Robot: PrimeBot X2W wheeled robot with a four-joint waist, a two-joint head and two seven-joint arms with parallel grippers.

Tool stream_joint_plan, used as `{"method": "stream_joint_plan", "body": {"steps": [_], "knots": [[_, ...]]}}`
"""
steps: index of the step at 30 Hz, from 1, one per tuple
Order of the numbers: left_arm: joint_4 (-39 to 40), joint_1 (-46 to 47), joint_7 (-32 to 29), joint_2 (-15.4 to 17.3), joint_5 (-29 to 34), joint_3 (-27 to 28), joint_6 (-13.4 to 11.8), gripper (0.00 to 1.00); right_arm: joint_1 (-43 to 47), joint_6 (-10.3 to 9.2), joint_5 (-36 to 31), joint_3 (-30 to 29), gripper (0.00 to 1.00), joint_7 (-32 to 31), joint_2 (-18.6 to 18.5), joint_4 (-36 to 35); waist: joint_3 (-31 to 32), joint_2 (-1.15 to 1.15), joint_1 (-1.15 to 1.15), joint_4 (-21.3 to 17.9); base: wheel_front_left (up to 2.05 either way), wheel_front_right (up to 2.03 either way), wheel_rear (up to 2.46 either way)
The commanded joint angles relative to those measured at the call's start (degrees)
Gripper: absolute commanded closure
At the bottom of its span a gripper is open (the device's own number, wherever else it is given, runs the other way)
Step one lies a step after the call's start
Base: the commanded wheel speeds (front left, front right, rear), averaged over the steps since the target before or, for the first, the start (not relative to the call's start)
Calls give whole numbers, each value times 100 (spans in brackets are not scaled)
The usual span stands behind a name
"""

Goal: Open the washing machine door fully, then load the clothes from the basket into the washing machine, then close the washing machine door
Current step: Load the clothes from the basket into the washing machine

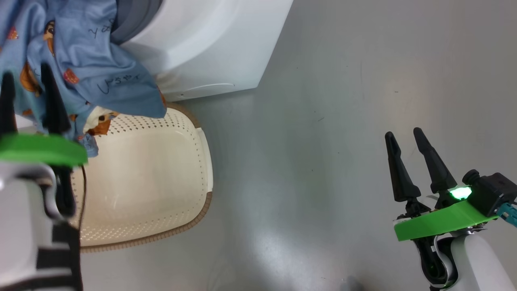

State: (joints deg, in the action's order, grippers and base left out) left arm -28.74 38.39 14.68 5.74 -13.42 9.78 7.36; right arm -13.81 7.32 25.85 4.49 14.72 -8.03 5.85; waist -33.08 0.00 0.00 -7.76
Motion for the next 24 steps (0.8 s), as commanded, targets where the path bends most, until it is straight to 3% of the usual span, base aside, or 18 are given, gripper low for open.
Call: {"method": "stream_joint_plan", "body": {"steps": [1,13,24], "knots": [[265,-299,31,155,-45,159,12,0,170,17,25,78,0,28,-76,-147,-3,0,0,12,0,0,0],[1872,-2109,31,-210,66,260,13,0,188,17,24,51,0,28,-125,-150,7,0,0,22,0,0,0],[1731,-2143,32,-276,-7,101,13,0,171,17,31,95,0,28,-123,-143,-3,0,0,-15,0,0,0]]}}
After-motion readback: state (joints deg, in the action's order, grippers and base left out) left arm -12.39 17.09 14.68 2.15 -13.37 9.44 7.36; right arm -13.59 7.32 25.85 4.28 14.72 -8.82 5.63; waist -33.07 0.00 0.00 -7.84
